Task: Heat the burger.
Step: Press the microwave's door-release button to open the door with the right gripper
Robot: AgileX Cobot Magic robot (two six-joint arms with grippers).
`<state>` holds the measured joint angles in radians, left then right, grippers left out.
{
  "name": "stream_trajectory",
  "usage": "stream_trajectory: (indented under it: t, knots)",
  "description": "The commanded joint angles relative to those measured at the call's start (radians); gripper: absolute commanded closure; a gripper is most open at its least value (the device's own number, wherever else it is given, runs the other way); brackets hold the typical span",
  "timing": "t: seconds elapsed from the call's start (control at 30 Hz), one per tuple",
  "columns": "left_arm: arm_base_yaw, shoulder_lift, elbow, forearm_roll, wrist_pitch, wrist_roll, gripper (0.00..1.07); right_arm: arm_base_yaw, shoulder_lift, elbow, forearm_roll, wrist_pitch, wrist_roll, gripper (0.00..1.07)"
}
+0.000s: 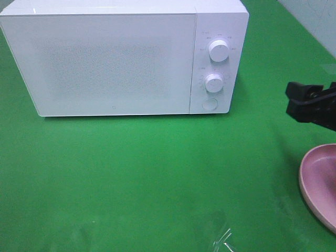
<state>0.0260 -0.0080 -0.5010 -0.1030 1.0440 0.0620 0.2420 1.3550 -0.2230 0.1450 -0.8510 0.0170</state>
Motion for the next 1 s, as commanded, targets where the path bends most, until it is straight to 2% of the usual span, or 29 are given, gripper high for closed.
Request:
stream_trajectory:
  t: [0.03,0.07,0.1,0.13,0.17,0.2,0.23,0.27,0.3,0.37,0.47,0.5,0.67,1.0]
  knots:
    - [0.001,-0.017,0.002,-0.012,-0.002,0.001,0.09,0.157,0.089,0.000,0.196,-0.138,-0.132,0.34]
    - [0.001,-0.017,0.002,-0.012,-0.002,0.001,0.09,0.157,0.089,0.000,0.196,-0.138,-0.132,0.34]
    - [0.001,-0.017,0.002,-0.012,-0.002,0.001,0.09,0.196,0.110,0.000,0.235,-0.165,-0.143,0.34]
    - [0.001,-0.017,0.002,-0.012,-0.002,0.001,0.09,0.275,0.146,-0.001,0.330,-0.217,-0.171,0.34]
    - [0.001,-0.017,0.002,-0.012,-0.002,0.001,0.09,0.275,0.146,-0.001,0.330,-0.217,-0.171,0.34]
    - [0.001,-0.017,0.002,-0.012,-0.002,0.001,0.09,0.346,0.179,-0.001,0.410,-0.268,-0.197,0.34]
    - [0.001,-0.017,0.002,-0.012,-0.002,0.001,0.09,0.346,0.179,-0.001,0.410,-0.268,-0.197,0.34]
    - [0.001,-0.017,0.002,-0.012,-0.002,0.001,0.09,0.414,0.207,-0.001,0.484,-0.311,-0.217,0.34]
    - [0.001,-0.017,0.002,-0.012,-0.002,0.001,0.09,0.414,0.207,-0.001,0.484,-0.311,-0.217,0.34]
    - [0.001,-0.017,0.002,-0.012,-0.002,0.001,0.09,0.510,0.241,-0.006,0.604,-0.348,-0.221,0.34]
    - [0.001,-0.017,0.002,-0.012,-0.002,0.001,0.09,0.552,0.256,-0.019,0.666,-0.349,-0.224,0.34]
    - [0.001,-0.017,0.002,-0.012,-0.002,0.001,0.09,0.596,0.269,-0.036,0.721,-0.349,-0.233,0.34]
    - [0.001,-0.017,0.002,-0.012,-0.002,0.001,0.09,0.656,0.278,-0.085,0.744,-0.347,-0.275,0.34]
    - [0.001,-0.017,0.002,-0.012,-0.002,0.001,0.09,0.664,0.278,-0.141,0.750,-0.342,-0.270,0.34]
